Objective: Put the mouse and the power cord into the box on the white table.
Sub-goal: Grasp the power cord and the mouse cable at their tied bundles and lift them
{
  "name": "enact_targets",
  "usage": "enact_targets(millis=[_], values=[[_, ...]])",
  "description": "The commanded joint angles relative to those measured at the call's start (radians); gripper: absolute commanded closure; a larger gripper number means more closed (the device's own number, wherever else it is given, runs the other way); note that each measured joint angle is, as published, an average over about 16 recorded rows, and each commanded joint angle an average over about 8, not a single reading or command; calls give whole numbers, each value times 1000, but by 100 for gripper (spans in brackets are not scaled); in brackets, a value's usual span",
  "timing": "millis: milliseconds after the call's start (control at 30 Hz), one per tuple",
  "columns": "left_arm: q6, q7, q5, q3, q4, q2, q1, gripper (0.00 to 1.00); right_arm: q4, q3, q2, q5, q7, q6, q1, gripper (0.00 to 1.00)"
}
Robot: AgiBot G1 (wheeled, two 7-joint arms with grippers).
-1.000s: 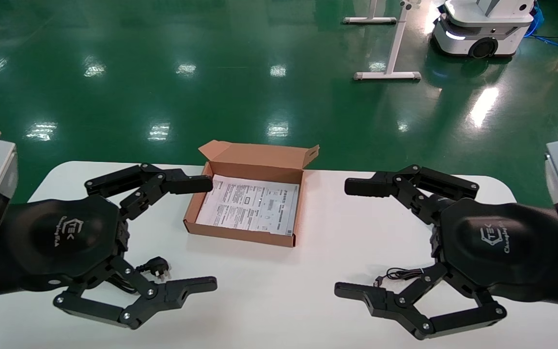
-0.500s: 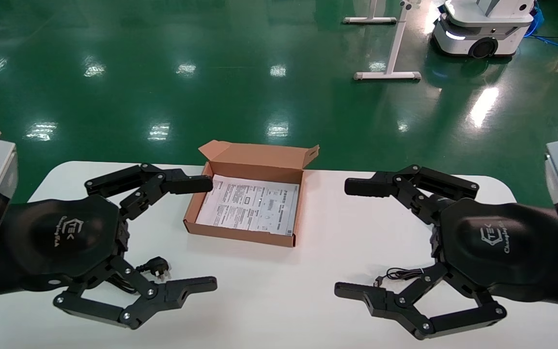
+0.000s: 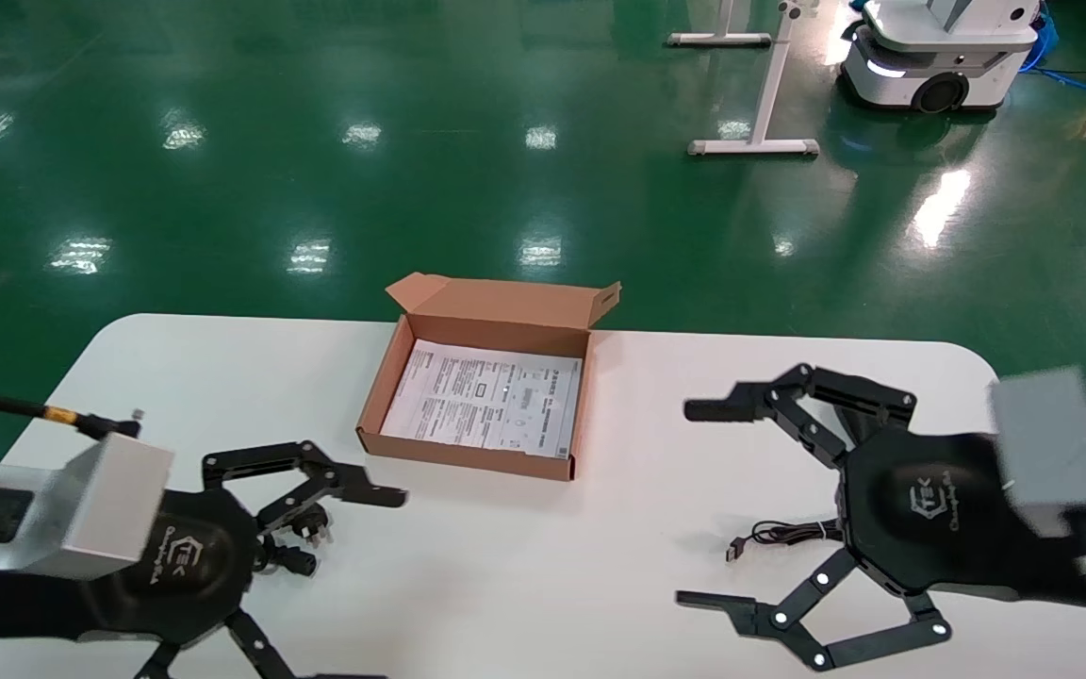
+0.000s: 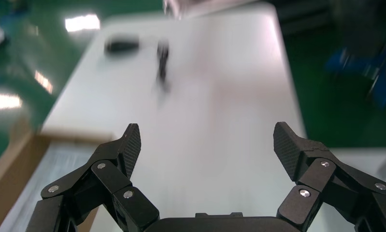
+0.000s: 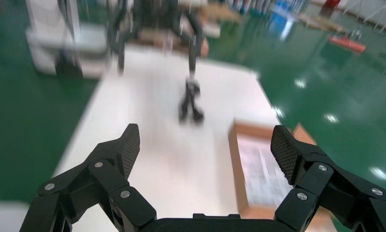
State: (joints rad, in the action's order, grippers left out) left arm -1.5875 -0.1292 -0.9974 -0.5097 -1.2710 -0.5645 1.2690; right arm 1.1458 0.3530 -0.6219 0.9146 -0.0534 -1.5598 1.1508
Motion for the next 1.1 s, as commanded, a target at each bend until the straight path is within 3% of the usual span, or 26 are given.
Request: enact_targets(millis=[33,300,567,800,1100], values=[[-1,18,-54,-51,5,14,41,0,-37,18,-4,42,-58,-22,19,0],[4,139,-264,-220,142,-22,178,0,-245,156,-18,302,-362,-8,124,0],[6,318,-486,-376,314,-96,314,0,-467,250,-99,482,-595,11,232,0],[15,447,-585,-470,502,-164,402,0,-666,300,-200,589,-748,84,316,0],[67,595,-638,-509,775,-272,462,0,-868,323,-294,640,-858,140,398,0]])
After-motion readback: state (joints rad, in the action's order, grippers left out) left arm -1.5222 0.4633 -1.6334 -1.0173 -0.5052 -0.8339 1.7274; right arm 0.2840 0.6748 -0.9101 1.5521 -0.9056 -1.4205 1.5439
